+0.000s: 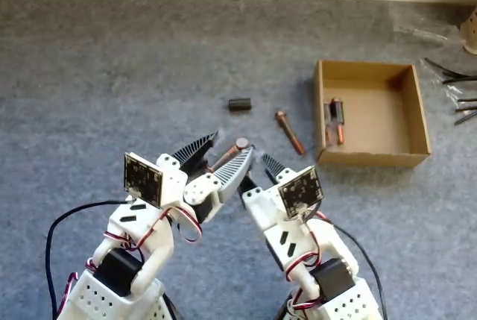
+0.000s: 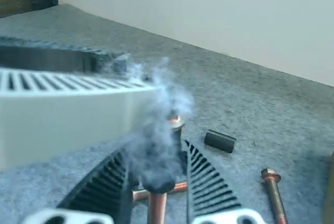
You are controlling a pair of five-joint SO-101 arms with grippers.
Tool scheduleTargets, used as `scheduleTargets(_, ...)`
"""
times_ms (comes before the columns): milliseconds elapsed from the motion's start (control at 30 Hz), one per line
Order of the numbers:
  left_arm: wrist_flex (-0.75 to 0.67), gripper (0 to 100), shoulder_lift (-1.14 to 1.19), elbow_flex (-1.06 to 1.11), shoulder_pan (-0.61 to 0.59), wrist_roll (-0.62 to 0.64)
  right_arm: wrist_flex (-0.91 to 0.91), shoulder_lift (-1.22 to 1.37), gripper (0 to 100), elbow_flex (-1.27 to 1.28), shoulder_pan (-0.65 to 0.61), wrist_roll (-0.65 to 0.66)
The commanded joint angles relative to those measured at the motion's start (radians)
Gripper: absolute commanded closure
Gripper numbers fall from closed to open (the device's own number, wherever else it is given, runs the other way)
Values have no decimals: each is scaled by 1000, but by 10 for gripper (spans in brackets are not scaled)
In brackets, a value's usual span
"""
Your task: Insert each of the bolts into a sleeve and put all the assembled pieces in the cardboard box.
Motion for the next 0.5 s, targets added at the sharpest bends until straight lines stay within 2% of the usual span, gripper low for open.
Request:
scheduleTargets(0, -34, 783, -13, -71, -77, -28, -4, -13, 994, -39, 18, -3)
scheduleTargets(100, -37, 790, -13, -76, -159, -25, -4, -13, 994, -39, 21, -2)
scheduleTargets(233, -32, 891, -13, -76, -232, -25, -4, -13, 994, -39, 84, -2)
scheduleTargets(367, -28, 995, -13, -70, -252, -31, 53, -13, 994, -45, 180, -6)
scheduleTargets(467, 58, 982, -13, -73, -245, -121, 137, -12, 994, -90, 257, -8)
